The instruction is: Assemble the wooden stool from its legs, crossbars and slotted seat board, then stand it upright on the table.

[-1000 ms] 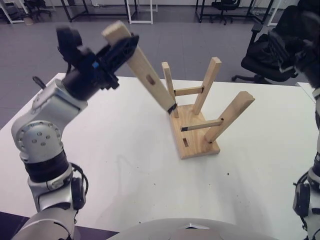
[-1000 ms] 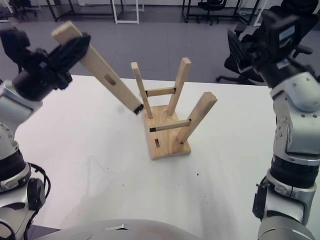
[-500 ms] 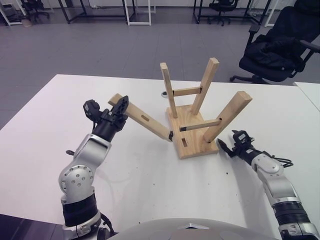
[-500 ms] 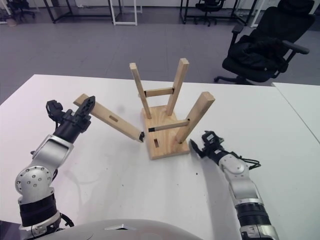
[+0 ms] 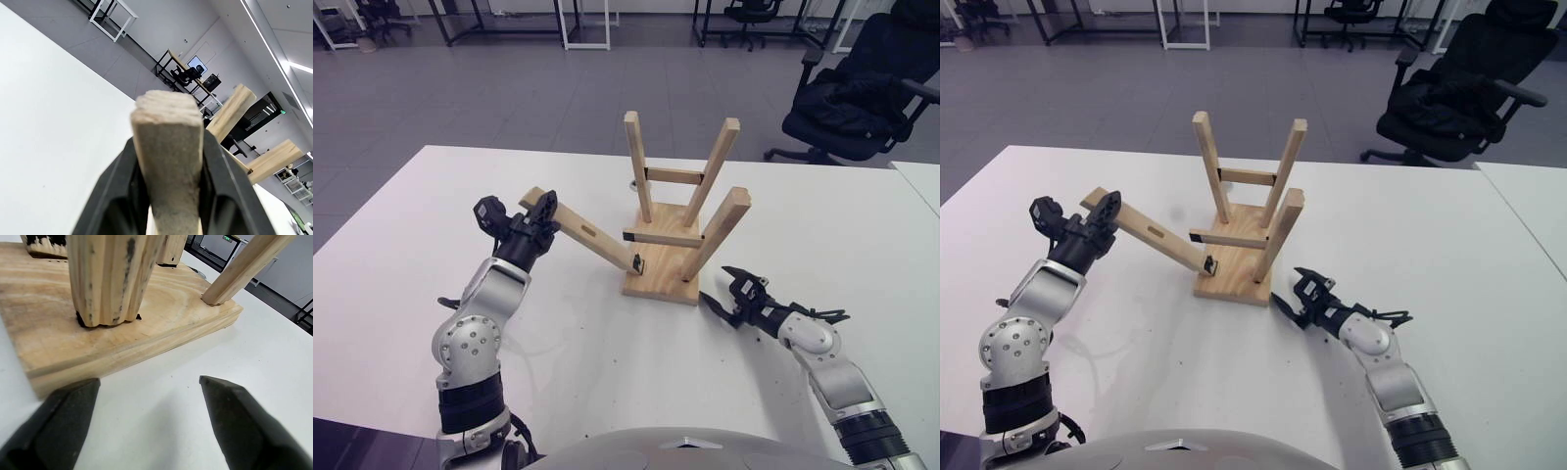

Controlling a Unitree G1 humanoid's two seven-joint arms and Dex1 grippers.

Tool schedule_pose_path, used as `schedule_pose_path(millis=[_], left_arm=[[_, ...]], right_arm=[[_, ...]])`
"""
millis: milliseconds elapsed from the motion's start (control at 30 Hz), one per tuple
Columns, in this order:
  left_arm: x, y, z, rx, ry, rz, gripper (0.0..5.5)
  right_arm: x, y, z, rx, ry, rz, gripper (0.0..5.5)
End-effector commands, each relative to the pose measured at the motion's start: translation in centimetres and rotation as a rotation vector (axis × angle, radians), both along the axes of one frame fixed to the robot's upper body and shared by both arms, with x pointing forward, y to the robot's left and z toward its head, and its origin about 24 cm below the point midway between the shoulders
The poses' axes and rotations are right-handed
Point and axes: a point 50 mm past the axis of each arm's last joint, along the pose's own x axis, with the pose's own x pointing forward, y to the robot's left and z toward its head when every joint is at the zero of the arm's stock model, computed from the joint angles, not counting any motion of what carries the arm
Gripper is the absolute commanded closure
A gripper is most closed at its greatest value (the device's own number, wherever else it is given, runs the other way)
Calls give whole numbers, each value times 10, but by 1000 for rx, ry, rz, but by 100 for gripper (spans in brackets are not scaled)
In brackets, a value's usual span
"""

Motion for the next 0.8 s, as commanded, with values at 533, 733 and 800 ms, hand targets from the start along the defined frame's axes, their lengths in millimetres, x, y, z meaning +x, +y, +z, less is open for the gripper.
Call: schedule_pose_path(millis=[533,733,800], left_arm=[[-9,-51,-21,493,162,-22,447],[-9,-65,-26,531,172,-50,447],[-9,-67,-27,545,170,-54,447]], right_arm=[[-8,15,-1,41,0,-25,169],[2,-2,31,140,-116,-93,169],[9,-13,54,189,-177,-120,169]])
